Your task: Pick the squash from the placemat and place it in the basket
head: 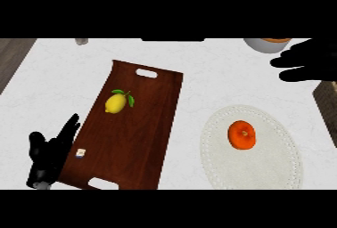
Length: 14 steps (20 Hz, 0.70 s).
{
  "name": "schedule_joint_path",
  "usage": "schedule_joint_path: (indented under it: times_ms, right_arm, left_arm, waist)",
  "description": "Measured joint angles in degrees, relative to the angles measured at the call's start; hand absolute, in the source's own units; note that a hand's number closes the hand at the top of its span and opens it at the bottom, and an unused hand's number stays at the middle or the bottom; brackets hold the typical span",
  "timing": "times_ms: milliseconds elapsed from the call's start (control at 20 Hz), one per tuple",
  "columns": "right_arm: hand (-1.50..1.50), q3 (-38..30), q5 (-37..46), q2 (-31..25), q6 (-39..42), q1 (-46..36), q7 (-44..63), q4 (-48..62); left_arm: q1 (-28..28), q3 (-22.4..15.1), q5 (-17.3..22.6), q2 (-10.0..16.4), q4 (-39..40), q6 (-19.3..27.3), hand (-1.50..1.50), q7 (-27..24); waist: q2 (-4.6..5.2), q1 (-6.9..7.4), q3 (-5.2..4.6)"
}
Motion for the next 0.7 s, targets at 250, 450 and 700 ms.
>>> schedule_joint_path:
  times_ms: [250, 450, 700]
  right_arm:
    - [-1.50, 1.3, 3.9, -3.3, 1.3, -2.3, -1.9, 2.4]
    - [-1.50, 2.8, 6.0, -3.5, 1.0, -2.7, -3.3, 3.0]
    - [-1.50, 4.6, 8.8, -1.8, -0.7, -0.6, -5.4, 3.7]
  left_arm:
    - [-0.1, -0.2, -0.7, -0.9, -0.3, -0.1, 0.00, -0.2]
    - [0.1, -0.4, -1.1, -1.4, -0.6, -0.2, 0.00, 0.1]
    - [0.3, -0.7, -1.8, -2.0, -1.5, 0.4, 0.00, 1.8]
  waist:
    - [0.13, 0.50, 0.07]
    - [0.07, 0.51, 0.14]
    - [0.03, 0.28, 0.17]
